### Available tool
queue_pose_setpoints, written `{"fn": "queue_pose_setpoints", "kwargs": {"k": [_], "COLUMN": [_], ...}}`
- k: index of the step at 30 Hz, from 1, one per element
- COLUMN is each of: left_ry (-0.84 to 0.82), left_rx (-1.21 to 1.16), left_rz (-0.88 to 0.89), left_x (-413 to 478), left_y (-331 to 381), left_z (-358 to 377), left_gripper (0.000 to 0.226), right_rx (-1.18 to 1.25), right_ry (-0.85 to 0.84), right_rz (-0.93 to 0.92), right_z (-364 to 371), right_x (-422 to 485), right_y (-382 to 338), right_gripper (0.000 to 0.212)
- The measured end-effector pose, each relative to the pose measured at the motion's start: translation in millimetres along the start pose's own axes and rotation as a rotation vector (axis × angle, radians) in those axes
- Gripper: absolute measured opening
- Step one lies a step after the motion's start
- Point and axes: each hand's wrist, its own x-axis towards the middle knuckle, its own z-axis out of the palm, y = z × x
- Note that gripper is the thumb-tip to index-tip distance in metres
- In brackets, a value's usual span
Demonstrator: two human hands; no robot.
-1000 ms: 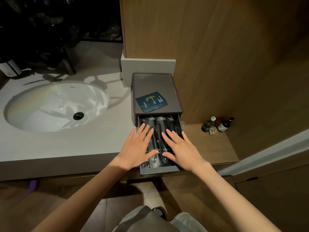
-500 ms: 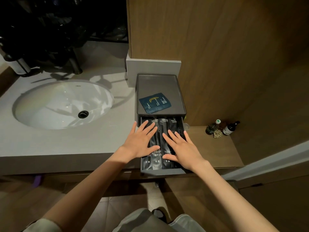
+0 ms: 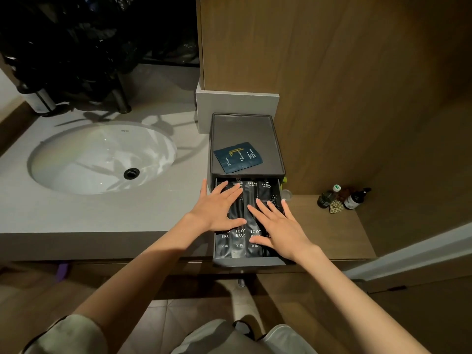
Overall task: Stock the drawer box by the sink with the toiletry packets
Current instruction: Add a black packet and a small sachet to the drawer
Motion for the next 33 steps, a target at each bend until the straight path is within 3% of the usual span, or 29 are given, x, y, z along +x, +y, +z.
{"fn": "queue_pose_setpoints", "kwargs": {"k": [5,9,12,17,21,24,29,33], "left_ry": [-0.029,0.001,0.150,0.524,0.650,0.602,0.363,0.317], "left_rx": [-0.051,-0.096,-0.161,-0.295,-0.390,-0.449,-0.421,-0.418], "left_rz": [-0.001,0.008,0.023,0.006,-0.109,-0.194,-0.265,-0.271], "left_x": [1.8,-2.5,-13.3,-21.6,-4.9,16.2,48.1,59.4], "left_y": [-0.8,-1.7,-1.3,-5.7,-16.6,-27.5,-43.9,-49.8], "left_z": [-5.2,-8.7,-8.7,-20.4,-39.3,-49.2,-47.1,-43.4], "left_gripper": [0.088,0.084,0.076,0.048,0.044,0.055,0.082,0.091], "right_rx": [0.008,0.042,0.125,0.214,0.312,0.381,0.479,0.553], "right_ry": [-0.009,-0.007,0.038,0.326,0.418,0.353,0.250,0.279], "right_rz": [-0.007,-0.006,0.001,0.000,0.069,0.112,0.151,0.174], "right_z": [1.1,-4.6,-17.5,-51.5,-73.5,-78.4,-68.9,-63.0], "right_x": [-0.4,-1.2,-4.8,5.8,34.7,60.4,97.0,109.0], "right_y": [0.3,1.9,1.1,5.7,19.3,29.3,39.1,38.1], "right_gripper": [0.097,0.078,0.067,0.052,0.048,0.051,0.054,0.053]}}
